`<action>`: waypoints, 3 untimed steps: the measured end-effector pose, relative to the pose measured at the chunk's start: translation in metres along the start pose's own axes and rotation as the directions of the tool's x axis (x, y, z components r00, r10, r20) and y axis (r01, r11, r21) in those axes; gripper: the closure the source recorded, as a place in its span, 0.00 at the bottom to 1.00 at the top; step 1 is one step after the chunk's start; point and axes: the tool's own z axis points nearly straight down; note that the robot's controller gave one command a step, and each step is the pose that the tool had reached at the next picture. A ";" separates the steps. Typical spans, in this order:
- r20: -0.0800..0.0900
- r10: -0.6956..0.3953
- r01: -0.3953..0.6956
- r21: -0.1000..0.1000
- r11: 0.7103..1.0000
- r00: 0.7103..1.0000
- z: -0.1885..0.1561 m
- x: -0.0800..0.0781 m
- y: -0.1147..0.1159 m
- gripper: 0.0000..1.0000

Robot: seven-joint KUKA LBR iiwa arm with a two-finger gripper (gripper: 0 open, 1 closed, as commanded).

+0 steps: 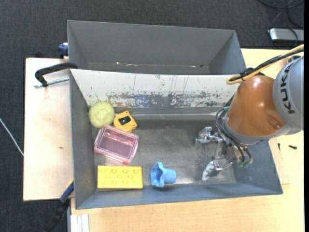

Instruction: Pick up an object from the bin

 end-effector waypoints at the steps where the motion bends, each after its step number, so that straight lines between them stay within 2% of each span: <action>1: -0.001 0.113 -0.113 0.001 0.994 0.994 0.028 0.004 -0.072 0.00; 2: -0.001 0.159 -0.159 0.001 0.987 0.987 0.029 -0.001 -0.042 1.00; 3: -0.001 0.160 -0.160 0.002 0.987 0.987 0.029 -0.001 -0.042 1.00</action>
Offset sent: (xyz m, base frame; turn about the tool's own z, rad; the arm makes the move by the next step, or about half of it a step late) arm 0.0010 -0.0411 -0.0322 0.1602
